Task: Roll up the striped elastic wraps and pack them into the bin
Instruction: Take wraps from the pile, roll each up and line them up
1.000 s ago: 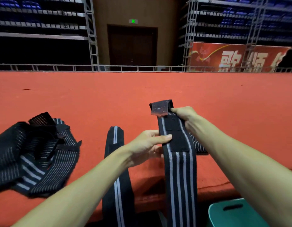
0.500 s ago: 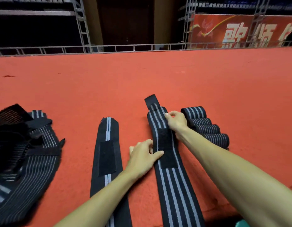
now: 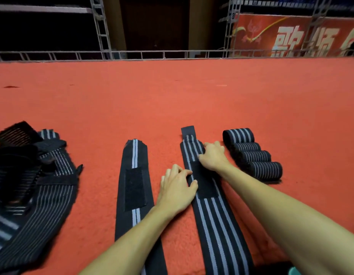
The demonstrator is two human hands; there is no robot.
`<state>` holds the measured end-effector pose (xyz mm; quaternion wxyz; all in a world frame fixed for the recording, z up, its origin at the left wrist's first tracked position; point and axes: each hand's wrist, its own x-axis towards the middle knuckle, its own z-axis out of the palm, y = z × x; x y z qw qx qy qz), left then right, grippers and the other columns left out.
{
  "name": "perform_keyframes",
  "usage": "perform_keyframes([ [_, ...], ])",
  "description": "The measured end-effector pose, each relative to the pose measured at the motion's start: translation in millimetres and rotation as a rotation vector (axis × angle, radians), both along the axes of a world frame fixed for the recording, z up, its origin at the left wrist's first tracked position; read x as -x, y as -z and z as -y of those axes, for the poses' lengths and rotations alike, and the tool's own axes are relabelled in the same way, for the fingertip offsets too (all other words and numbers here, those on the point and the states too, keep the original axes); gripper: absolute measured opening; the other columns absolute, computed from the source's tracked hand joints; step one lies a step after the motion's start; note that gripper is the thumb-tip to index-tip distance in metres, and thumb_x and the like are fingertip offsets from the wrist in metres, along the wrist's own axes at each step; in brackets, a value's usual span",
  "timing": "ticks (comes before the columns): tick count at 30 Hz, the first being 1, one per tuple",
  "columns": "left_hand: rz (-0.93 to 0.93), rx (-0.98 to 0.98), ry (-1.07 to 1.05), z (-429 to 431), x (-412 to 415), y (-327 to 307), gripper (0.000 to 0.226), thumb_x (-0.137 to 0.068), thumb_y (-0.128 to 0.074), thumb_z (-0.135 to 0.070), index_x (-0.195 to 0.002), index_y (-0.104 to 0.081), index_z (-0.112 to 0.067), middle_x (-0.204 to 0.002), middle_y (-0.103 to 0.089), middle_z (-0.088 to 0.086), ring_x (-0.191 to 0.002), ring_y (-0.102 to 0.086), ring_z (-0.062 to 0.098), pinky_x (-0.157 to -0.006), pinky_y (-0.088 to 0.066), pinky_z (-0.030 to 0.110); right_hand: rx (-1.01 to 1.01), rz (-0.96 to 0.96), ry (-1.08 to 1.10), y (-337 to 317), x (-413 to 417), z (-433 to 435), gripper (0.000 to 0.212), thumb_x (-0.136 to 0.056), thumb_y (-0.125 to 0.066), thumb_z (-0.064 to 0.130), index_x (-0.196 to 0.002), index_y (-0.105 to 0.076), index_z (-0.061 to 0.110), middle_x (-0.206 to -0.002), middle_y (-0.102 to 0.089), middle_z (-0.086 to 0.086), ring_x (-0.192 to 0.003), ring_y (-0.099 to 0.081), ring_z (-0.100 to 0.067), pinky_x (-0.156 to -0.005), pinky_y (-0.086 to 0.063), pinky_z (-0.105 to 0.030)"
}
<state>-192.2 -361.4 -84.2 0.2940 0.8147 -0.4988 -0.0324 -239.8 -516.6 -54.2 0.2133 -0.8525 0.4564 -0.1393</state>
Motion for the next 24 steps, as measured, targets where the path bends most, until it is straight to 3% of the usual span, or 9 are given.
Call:
perform_keyframes([
  [3, 0.003, -0.134, 0.103, -10, -3, -12, 0.043, -0.094, -0.045, -0.033, -0.135, -0.051, -0.021, -0.121, -0.046, -0.003, -0.115, -0.040, 0.017, -0.101, -0.031, 0.030, 0.066, -0.023, -0.091, -12, 15, -24, 0.043, -0.088, -0.049, 0.016, -0.131, -0.053, 0.012, -0.132, -0.044, -0.016, -0.127, -0.033, -0.034, -0.108, -0.027, -0.038],
  [7, -0.042, -0.191, 0.258, -48, -11, -35, 0.028, -0.087, -0.049, -0.016, -0.110, -0.065, -0.014, -0.115, -0.057, 0.003, -0.112, -0.053, 0.022, -0.098, -0.041, 0.035, 0.095, 0.013, -0.316, -34, 19, -66, 0.034, -0.088, -0.055, 0.013, -0.122, -0.063, 0.011, -0.129, -0.059, -0.010, -0.125, -0.047, -0.025, -0.105, -0.030, -0.030],
  [11, -0.019, -0.062, 0.210, -109, -31, -44, 0.027, -0.085, -0.053, -0.008, -0.104, -0.070, -0.019, -0.109, -0.060, 0.000, -0.103, -0.057, 0.013, -0.096, -0.041, 0.027, 0.074, 0.051, -0.472, -48, 2, -120, 0.031, -0.087, -0.059, 0.014, -0.117, -0.067, 0.013, -0.121, -0.065, -0.008, -0.110, -0.059, -0.018, -0.087, -0.037, -0.018],
  [17, 0.071, 0.061, 0.059, -210, -76, -55, 0.030, -0.081, -0.054, -0.002, -0.094, -0.071, -0.023, -0.096, -0.059, -0.004, -0.090, -0.054, 0.007, -0.089, -0.040, 0.020, 0.085, 0.107, -0.644, -57, -42, -199, 0.029, -0.088, -0.058, 0.014, -0.115, -0.067, 0.013, -0.111, -0.069, -0.005, -0.095, -0.058, -0.012, -0.076, -0.035, -0.015],
  [22, 0.138, 0.134, -0.120, -287, -118, -62, 0.027, -0.083, -0.054, -0.003, -0.090, -0.072, -0.022, -0.094, -0.060, -0.010, -0.085, -0.056, 0.001, -0.084, -0.041, 0.017, 0.045, 0.121, -0.753, -62, -78, -252, 0.029, -0.089, -0.058, 0.017, -0.117, -0.065, 0.015, -0.111, -0.069, -0.005, -0.103, -0.062, -0.017, -0.090, -0.046, -0.025],
  [24, 0.133, 0.106, -0.173, -314, -134, -60, 0.028, -0.082, -0.053, 0.000, -0.090, -0.072, -0.019, -0.093, -0.060, -0.008, -0.083, -0.054, 0.002, -0.082, -0.040, 0.015, 0.052, 0.101, -0.802, -60, -93, -271, 0.028, -0.089, -0.060, 0.019, -0.116, -0.066, 0.015, -0.112, -0.070, -0.004, -0.105, -0.062, -0.016, -0.086, -0.043, -0.020],
])
